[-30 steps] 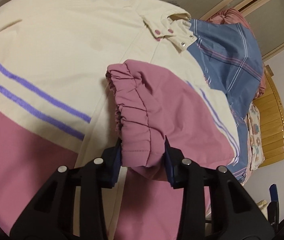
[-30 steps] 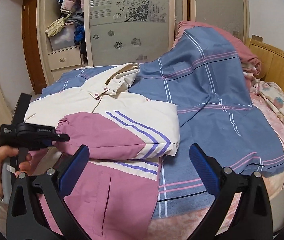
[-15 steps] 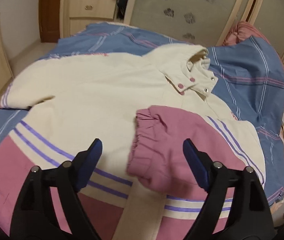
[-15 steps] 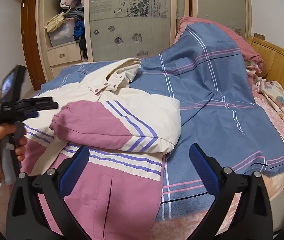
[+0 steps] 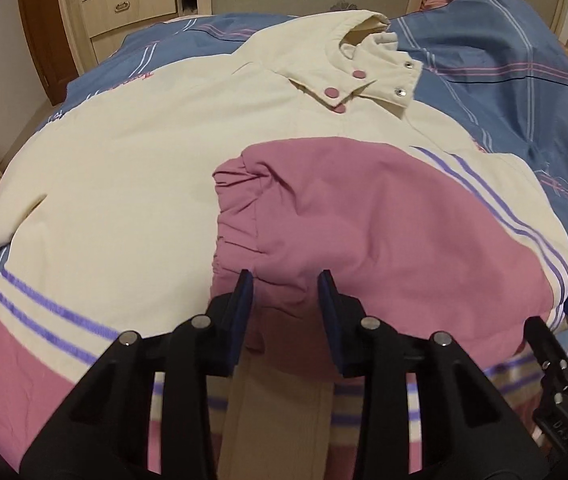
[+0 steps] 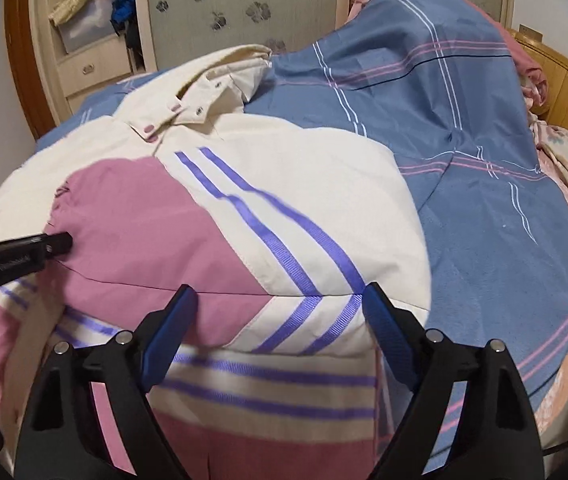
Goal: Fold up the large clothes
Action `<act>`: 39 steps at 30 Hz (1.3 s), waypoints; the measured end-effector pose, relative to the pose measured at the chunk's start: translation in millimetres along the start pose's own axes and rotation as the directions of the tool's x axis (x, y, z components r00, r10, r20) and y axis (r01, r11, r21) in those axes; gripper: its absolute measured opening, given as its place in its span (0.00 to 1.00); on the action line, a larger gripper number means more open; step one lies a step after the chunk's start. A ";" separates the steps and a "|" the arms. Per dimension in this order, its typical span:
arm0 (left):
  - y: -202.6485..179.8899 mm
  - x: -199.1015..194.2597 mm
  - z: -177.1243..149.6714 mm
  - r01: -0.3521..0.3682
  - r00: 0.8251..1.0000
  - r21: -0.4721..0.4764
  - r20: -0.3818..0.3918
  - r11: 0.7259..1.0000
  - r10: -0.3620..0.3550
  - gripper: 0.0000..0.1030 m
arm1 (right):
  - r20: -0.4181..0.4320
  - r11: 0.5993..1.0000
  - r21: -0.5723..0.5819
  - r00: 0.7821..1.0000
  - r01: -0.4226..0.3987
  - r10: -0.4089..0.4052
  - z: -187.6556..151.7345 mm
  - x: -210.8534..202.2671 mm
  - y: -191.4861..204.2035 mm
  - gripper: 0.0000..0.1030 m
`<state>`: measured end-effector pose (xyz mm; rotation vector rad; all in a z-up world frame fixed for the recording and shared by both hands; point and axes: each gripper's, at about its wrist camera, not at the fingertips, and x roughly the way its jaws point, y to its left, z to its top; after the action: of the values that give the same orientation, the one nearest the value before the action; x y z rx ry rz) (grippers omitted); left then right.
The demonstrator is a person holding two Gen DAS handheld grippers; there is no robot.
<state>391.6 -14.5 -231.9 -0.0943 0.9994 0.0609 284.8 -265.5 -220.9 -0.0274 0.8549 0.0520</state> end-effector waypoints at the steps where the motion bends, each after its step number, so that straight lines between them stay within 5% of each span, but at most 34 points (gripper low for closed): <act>1: 1.5 2.9 3.3 -0.006 1.000 -0.002 0.001 1.000 0.006 0.34 | -0.003 1.000 0.003 1.000 0.001 -0.001 0.9 4.3 1.7 0.84; 4: 9.9 -2.1 5.9 0.044 0.999 -0.026 0.005 0.999 -0.044 0.36 | -0.002 1.000 0.006 1.000 0.005 -0.005 0.6 2.5 6.4 0.84; 6: 27.0 -19.8 2.9 0.138 0.990 -0.079 0.047 0.987 -0.135 0.75 | 0.028 1.000 0.011 0.999 -0.020 0.020 -0.6 -8.7 7.1 0.84; 7: 38.0 -29.5 0.4 0.170 0.984 -0.115 0.080 0.979 -0.162 0.84 | 0.043 0.999 0.012 0.999 -0.030 0.029 -1.6 -14.9 7.7 0.84; 10: 99.8 -52.8 -10.2 0.290 0.953 -0.265 0.173 0.920 -0.251 0.88 | 0.056 0.998 0.003 0.996 -0.065 0.065 -3.3 -23.5 14.6 0.85; 12: 163.3 -58.9 -19.8 0.375 0.925 -0.421 0.231 0.826 -0.302 0.93 | 0.042 0.995 -0.010 0.994 -0.102 0.102 -8.2 -19.4 23.0 0.86; 15: 274.0 -57.6 -47.8 0.424 0.905 -0.683 0.301 0.595 -0.300 0.94 | 0.012 0.994 -0.047 0.995 -0.095 0.096 -18.0 -3.8 39.6 0.86; 16: 302.2 -55.8 -56.2 0.414 0.909 -0.730 0.302 0.544 -0.287 0.94 | 0.000 0.994 -0.059 0.996 -0.087 0.087 -22.3 4.6 46.1 0.87; 24: 440.5 -21.4 -87.3 0.415 0.907 -0.862 0.367 0.291 -0.205 0.95 | 0.065 0.994 -0.112 0.998 -0.002 0.010 -40.1 23.6 60.3 0.96; 28: 467.0 13.8 -83.1 0.471 0.871 -0.866 0.425 0.170 -0.246 0.93 | 0.108 0.995 -0.099 0.994 -0.018 0.029 -45.8 21.7 56.3 0.96; 29: 469.3 16.8 -79.7 0.478 0.867 -0.864 0.435 0.156 -0.243 0.88 | 0.114 0.995 -0.098 0.993 -0.017 0.029 -45.8 21.3 56.3 0.96; 31: 471.0 23.5 -68.5 0.497 0.856 -0.852 0.448 0.168 -0.260 0.48 | 0.123 0.995 -0.103 0.992 -0.004 0.017 -47.3 21.2 58.7 0.96; 32: 472.5 28.6 -65.8 0.474 0.867 -0.863 0.424 0.174 -0.260 0.20 | 0.128 0.994 -0.109 0.992 0.007 0.007 -47.2 21.0 60.3 0.96; 34: 474.5 29.9 -65.1 0.497 0.857 -0.852 0.450 0.167 -0.253 0.11 | 0.136 0.993 -0.116 0.991 0.021 -0.005 -48.5 20.0 62.4 0.96; 36: 467.6 7.6 -59.5 0.555 0.831 -0.798 0.518 0.235 -0.201 0.09 | 0.143 0.993 -0.116 0.990 0.025 -0.008 -49.5 19.6 62.6 0.96; 39: 446.4 -35.9 -38.6 0.641 0.761 -0.685 0.624 0.345 -0.177 0.09 | 0.147 0.993 -0.113 0.989 0.024 -0.007 -49.8 19.5 62.0 0.96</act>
<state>297.8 424.9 -245.3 -1.2951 0.3265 0.1074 256.5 -205.2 -268.4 -0.1363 0.7036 0.0873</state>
